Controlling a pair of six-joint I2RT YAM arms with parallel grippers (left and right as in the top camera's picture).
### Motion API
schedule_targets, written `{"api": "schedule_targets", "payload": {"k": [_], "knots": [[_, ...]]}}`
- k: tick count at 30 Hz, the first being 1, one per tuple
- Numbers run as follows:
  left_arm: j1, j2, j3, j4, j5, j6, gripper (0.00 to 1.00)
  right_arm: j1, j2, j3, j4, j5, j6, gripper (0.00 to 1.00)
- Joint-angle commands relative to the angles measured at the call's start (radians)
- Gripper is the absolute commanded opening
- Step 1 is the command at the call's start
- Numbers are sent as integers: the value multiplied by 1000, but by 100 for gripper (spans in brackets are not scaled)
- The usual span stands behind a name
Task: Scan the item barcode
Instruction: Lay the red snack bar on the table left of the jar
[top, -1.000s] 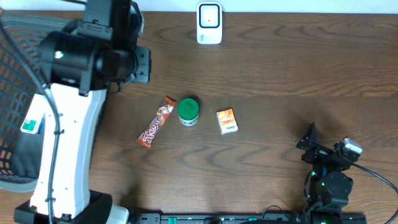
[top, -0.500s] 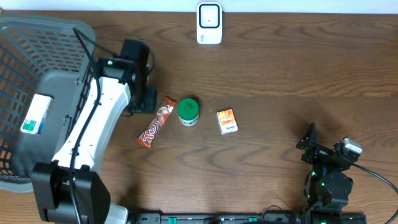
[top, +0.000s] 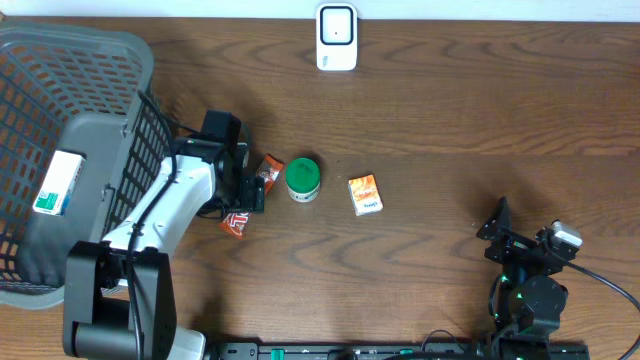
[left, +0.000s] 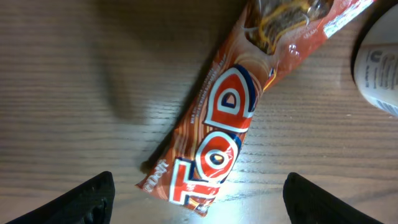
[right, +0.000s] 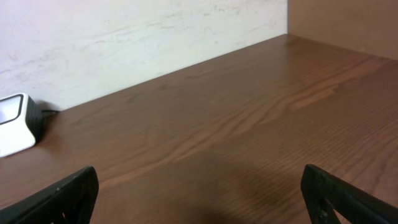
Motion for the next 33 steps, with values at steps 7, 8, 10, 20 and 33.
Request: {"api": "schedule_targets", "payload": {"k": [7,8,10,20,33], "knots": [[2,-5,-77,120,43,-2,88,-6,-1,-1,-4,9,-12,99],[2,-5,-79,136,44,-2,89,-6,-1,-1,-4,9,-12,99],[2,-5,-79,158,43,-2,89,-6,-1,-1,-4,9,-12,99],[2,83,-79,222,43,-6,89,-6,-1,-1,-4,9,-12,99],[2,157,-63,180,43,-6,14,-6,-1,-1,-4,9,-12,99]]}}
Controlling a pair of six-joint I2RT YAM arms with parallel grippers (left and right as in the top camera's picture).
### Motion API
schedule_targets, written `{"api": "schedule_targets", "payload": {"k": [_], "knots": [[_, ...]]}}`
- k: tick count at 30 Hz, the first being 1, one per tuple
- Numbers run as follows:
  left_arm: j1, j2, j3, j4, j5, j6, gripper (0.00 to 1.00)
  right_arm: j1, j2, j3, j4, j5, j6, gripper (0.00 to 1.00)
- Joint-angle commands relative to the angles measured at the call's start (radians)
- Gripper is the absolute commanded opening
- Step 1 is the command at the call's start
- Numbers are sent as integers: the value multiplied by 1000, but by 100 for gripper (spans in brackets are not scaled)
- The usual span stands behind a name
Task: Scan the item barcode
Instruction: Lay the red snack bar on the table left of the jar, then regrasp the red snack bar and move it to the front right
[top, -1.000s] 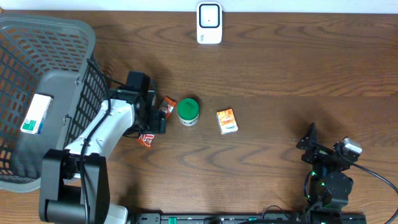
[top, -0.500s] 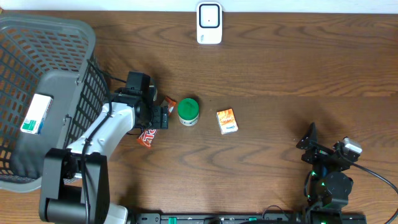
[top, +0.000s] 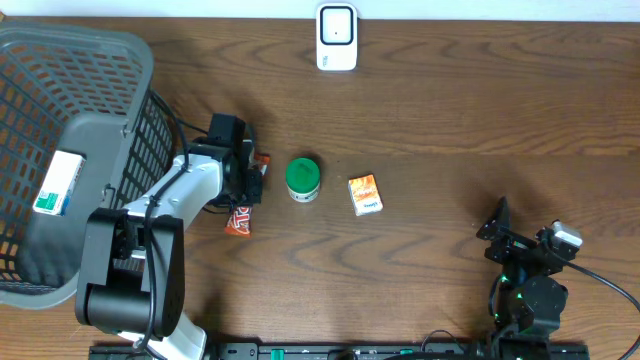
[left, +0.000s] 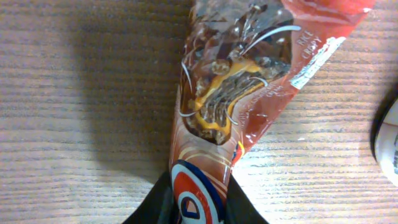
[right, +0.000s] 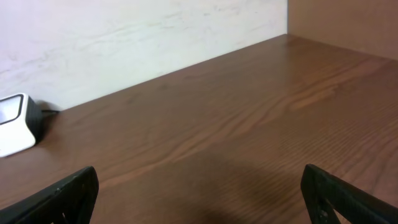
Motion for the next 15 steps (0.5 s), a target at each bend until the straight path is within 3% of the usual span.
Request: {"api": "schedule_targets", "payload": {"k": [1,5,10,15], "knots": [[-2,18,-12,-64,16,2,14,-6,-1,-1,-4,9,-12,99],[-2,-164,111,-235,-11,2,14,-6,-1,-1,-4,9,-12,99],[-23,-378,128,-245,59,19,14,-6,-1,-1,-4,9,-12,99],[-149,-432,128,-239,127,82,14,-6,-1,-1,-4,9,-12,99]]}}
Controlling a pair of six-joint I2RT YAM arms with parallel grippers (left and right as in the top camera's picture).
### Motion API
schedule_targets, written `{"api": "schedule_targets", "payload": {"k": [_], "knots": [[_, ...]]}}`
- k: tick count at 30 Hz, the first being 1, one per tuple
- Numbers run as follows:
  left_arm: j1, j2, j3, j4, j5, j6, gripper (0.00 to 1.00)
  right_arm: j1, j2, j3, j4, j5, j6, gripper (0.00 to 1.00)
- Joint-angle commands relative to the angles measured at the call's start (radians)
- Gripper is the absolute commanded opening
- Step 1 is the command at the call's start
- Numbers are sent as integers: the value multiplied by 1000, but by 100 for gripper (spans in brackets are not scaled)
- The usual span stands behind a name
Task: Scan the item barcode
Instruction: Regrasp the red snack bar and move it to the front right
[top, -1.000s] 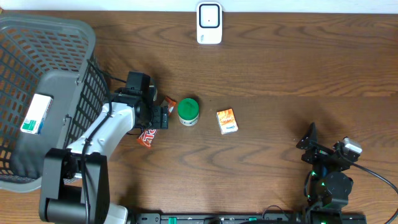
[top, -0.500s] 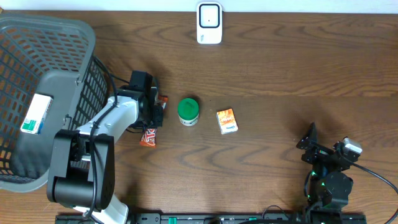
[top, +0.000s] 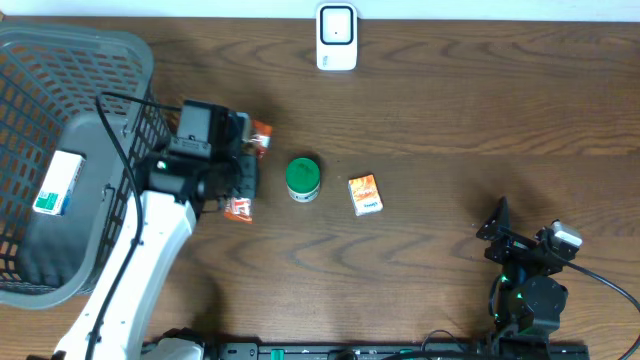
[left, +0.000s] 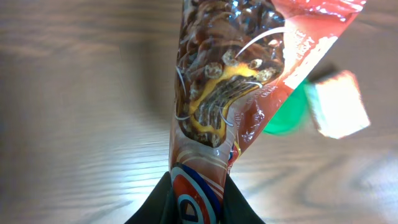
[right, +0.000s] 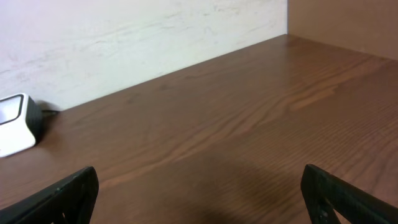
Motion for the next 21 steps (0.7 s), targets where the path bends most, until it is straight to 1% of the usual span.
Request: {"api": "schedule_targets", "payload": {"k": [1,3,4,5,6,8,9,12,13,14,16,21], "knots": [[-124,11,5,10,70,80,14,-6,-1,-1,-4,9,-12,99],[-230,31,5,32,66,114,15,-6,-1,-1,-4,9,-12,99],[-294,47,5,51,66,140,17,-6,-1,-1,-4,9,-12,99],[-332,60,5,65,66,154,17,-6,-1,-1,-4,9,-12,99],[-393,85,5,93,62,172,24,-6,-1,-1,-4,9,-12,99],[-454,121,5,131,48,180,28,-6,-1,-1,-4,9,-12,99],[-505,164,5,167,36,180,28,-6,-1,-1,-4,9,-12,99],[-556,246,5,214,35,183,28,-6,-1,-1,-4,9,-12,99],[-570,296,5,228,21,183,27,-6,-1,-1,-4,9,-12,99],[-575,336,5,234,10,183,23,-6,-1,-1,-4,9,-12,99],[-575,404,6,238,6,183,22,-6,-1,-1,-4,9,-12,99],[-575,449,6,238,6,183,22,-6,-1,-1,-4,9,-12,99]]}}
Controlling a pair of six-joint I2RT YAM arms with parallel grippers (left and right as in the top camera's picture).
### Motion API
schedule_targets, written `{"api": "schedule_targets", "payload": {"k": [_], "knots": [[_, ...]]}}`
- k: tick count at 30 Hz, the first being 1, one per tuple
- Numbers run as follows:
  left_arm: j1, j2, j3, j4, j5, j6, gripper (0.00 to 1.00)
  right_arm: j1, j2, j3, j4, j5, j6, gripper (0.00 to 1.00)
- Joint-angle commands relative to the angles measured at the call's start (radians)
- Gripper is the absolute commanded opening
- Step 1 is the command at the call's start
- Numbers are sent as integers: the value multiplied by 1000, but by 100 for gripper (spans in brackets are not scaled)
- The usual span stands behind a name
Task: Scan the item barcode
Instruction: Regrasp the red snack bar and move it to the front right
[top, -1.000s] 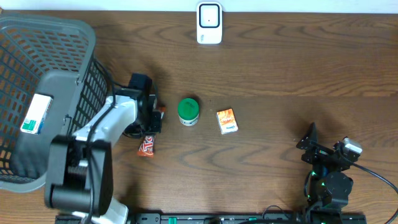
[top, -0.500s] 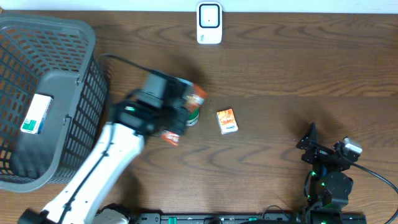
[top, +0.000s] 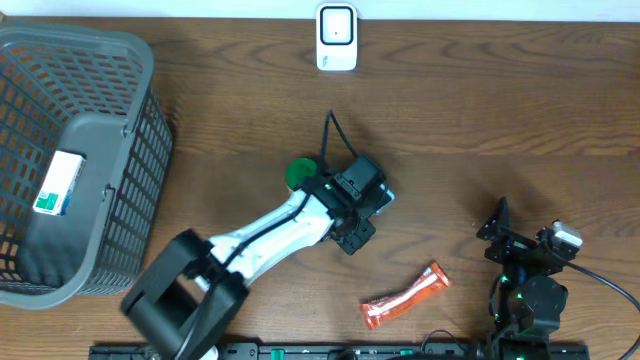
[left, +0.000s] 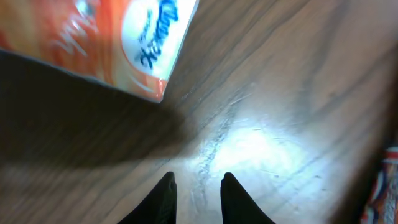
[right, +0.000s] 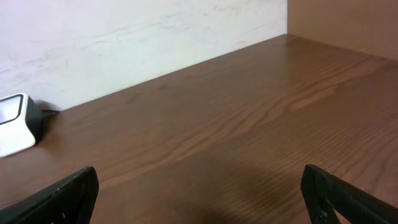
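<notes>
The red-orange candy bar (top: 402, 296) lies flat on the table at the lower right, free of both grippers; its end shows at the edge of the left wrist view (left: 385, 186). My left gripper (top: 358, 213) hovers over the table's middle, its fingers (left: 166, 200) only slightly apart with bare wood between them (left: 196, 199). Just ahead of it lies the small orange box (left: 106, 37), mostly hidden under the arm from overhead. The white scanner (top: 337, 37) stands at the far edge, also at the left of the right wrist view (right: 15, 132). My right gripper (right: 199, 205) rests open at the lower right (top: 498, 230).
A grey mesh basket (top: 70, 60) fills the left side and holds a white-and-green box (top: 58, 182). A green-lidded jar (top: 297, 172) peeks out beside the left arm. The back wall runs behind the scanner.
The left gripper was near the basket, shut on the candy bar. Now it is over the orange box at the middle, empty, and the bar lies at the lower right.
First the left gripper stood open over the candy bar lying left of the green jar. Then it was shut on the bar on the table, then held it raised. Now the bar lies loose at the lower right. The right arm has stayed still.
</notes>
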Motion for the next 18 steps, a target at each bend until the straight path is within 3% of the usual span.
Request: {"api": "schedule_targets", "payload": {"k": [1,4,9,18], "knots": [[2,5,6,4,-13,17,22,-6,-1,-1,-4,9,-12,99],[2,-2,6,7,-13,17,23,-6,-1,-1,-4,9,-12,99],[2,-23,26,-39,-26,17,50,-6,-1,-1,-4,9,-12,99],[7,-261,161,-196,-73,17,72,-6,-1,-1,-4,9,-12,99]]}}
